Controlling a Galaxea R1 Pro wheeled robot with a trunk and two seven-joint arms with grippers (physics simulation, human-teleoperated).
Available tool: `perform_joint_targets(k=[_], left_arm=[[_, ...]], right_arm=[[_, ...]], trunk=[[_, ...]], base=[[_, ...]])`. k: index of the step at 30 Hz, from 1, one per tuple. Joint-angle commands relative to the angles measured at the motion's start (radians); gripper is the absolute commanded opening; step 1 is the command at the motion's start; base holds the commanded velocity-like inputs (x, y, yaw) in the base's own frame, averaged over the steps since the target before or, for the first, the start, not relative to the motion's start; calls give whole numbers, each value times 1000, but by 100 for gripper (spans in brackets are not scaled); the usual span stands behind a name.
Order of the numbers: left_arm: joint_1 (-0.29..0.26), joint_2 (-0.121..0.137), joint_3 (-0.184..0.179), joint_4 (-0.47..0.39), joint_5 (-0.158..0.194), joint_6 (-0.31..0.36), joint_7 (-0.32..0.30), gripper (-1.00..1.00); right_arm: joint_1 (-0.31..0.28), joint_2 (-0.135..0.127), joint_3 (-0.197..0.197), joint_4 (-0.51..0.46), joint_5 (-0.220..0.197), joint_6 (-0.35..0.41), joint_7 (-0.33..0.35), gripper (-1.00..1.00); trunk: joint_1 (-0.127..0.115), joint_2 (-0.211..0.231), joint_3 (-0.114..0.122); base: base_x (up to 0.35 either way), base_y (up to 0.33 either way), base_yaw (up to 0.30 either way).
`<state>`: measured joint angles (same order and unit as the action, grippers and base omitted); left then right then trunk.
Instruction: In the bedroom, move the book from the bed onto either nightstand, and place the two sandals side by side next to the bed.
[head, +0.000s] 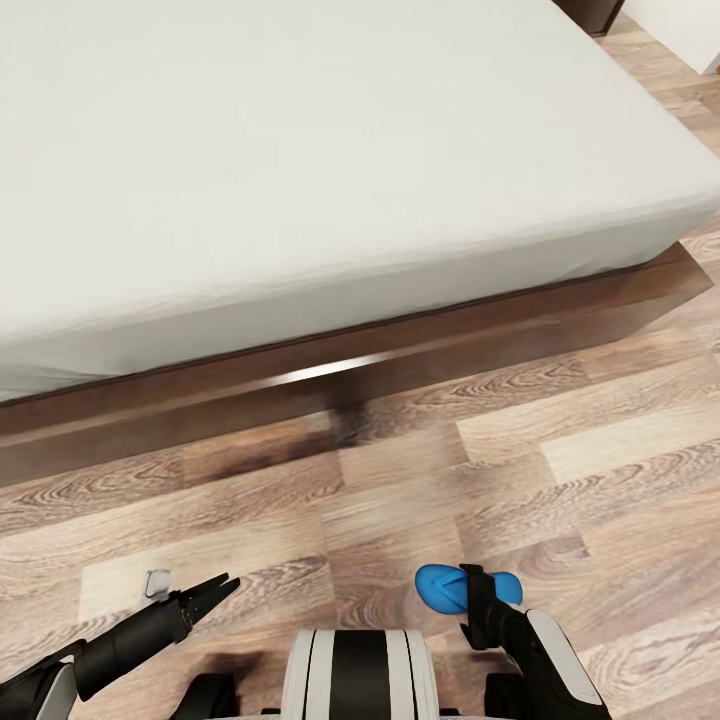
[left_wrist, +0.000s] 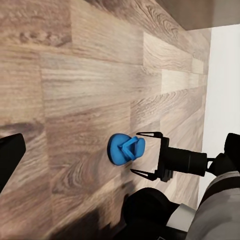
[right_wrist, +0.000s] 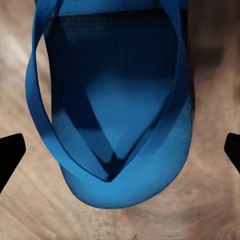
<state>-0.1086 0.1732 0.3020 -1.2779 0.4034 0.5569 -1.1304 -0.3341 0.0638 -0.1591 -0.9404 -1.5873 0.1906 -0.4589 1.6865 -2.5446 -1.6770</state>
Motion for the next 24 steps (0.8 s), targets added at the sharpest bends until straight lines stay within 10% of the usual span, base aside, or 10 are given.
perform_joint_targets(k=[1,24], left_arm=[[0,0,0,0,4,9,-2,100],[0,1,0,0,5,9,-2,100]], right_arm=[[0,1,-5,-1,-3,5,-6,100],[0,2,-4,-1,-3,5,-6,100]], trunk=[[0,0,-1],[0,0,-4]], base=[[0,0,0],[0,0,0]])
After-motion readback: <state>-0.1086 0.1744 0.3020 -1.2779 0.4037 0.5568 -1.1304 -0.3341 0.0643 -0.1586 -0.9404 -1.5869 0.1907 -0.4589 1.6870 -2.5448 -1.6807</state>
